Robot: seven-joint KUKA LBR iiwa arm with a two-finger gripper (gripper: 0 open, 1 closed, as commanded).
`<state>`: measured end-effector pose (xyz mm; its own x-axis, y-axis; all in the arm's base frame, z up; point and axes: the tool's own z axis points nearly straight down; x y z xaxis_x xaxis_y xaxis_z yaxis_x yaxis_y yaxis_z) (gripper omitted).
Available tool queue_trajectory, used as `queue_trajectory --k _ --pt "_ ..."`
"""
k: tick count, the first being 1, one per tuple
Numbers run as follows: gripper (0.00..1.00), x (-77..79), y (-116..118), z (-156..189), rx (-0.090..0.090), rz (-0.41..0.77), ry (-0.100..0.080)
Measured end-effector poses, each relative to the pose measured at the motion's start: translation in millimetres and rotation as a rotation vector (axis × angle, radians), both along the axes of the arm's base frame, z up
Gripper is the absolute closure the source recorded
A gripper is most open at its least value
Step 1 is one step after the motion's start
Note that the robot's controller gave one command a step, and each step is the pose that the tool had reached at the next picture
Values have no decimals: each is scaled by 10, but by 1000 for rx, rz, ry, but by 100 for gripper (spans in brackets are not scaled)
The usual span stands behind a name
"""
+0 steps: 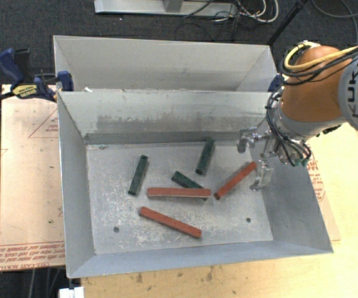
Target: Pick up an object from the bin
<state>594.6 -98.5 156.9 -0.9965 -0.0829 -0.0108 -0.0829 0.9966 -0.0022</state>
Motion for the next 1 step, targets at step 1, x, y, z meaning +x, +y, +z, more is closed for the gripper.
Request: queue_trajectory --k 1 --pt "0 -109 28 -570 1 168 8"
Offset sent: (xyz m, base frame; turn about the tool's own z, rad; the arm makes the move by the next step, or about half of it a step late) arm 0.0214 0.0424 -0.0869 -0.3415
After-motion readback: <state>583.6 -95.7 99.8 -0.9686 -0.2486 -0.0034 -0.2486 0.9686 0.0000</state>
